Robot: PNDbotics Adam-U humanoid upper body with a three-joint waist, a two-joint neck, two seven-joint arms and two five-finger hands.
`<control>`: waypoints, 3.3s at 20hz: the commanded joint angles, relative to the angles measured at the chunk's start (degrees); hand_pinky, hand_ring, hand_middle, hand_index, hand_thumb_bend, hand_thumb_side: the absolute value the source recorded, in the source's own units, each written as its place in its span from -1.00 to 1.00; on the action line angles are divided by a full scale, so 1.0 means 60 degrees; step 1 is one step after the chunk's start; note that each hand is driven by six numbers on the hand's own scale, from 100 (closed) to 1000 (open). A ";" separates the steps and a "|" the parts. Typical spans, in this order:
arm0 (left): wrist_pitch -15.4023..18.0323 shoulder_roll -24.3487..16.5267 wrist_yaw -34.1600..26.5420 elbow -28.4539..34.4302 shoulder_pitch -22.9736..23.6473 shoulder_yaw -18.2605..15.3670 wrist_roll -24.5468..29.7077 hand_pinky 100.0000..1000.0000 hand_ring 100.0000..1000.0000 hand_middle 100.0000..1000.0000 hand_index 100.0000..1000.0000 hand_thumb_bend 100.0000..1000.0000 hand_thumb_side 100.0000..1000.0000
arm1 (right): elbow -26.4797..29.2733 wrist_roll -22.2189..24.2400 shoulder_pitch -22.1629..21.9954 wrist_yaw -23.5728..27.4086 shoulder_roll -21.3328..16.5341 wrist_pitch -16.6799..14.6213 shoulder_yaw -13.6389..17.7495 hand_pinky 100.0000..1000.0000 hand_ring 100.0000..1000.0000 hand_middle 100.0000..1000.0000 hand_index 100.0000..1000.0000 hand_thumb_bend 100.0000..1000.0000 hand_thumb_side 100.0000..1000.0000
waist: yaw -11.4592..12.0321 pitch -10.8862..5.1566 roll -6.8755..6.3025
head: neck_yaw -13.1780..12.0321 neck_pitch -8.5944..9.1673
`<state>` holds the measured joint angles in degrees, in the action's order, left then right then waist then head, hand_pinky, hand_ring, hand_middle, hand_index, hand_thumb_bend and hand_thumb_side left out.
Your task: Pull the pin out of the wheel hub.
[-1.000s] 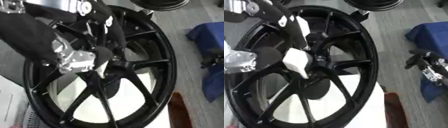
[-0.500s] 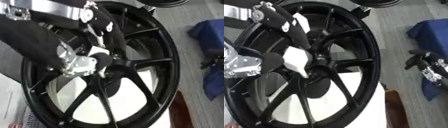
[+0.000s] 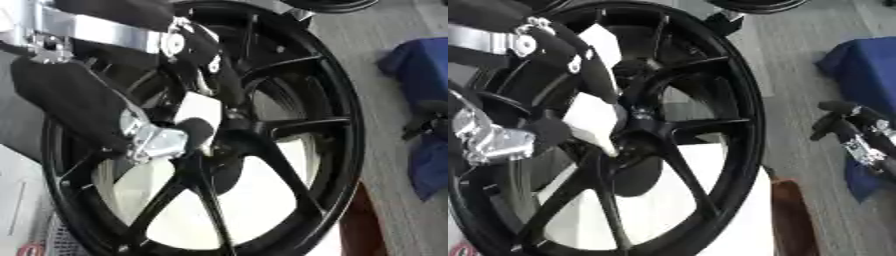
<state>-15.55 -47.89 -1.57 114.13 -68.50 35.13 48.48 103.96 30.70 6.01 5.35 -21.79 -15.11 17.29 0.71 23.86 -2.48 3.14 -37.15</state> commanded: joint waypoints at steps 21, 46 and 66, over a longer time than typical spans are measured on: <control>0.0934 -0.0316 0.1356 0.0027 0.0401 -0.0294 0.0039 0.79 0.81 0.64 0.81 -0.82 0.26 | 0.0051 0.0030 0.0086 -0.0178 0.0028 -0.0082 0.0060 0.46 0.08 0.08 0.65 -1.00 0.33 | -0.0096 0.0043 0.0136 | -0.0078 0.0263; 0.1569 0.0220 0.2227 -0.1713 0.0457 0.0122 0.0178 0.71 0.69 0.53 0.80 -0.77 0.46 | 0.0011 0.0046 0.0114 -0.0300 0.0141 -0.0114 0.0037 0.45 0.07 0.07 0.65 -1.00 0.34 | -0.0144 0.0185 0.0184 | -0.0141 0.0417; 0.2072 0.0392 0.1868 -0.1691 0.0368 0.0226 0.0053 0.66 0.56 0.33 0.65 -0.67 0.48 | -0.0016 0.0032 0.0132 -0.0424 0.0160 -0.0049 0.0025 0.45 0.07 0.06 0.63 -1.00 0.32 | -0.0129 0.0237 0.0184 | -0.0158 0.0476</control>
<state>-3.24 -45.05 9.65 103.73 -65.07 36.90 48.52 103.26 30.95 6.54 2.89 -19.93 -15.37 17.27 0.01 26.47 -1.58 2.31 -35.12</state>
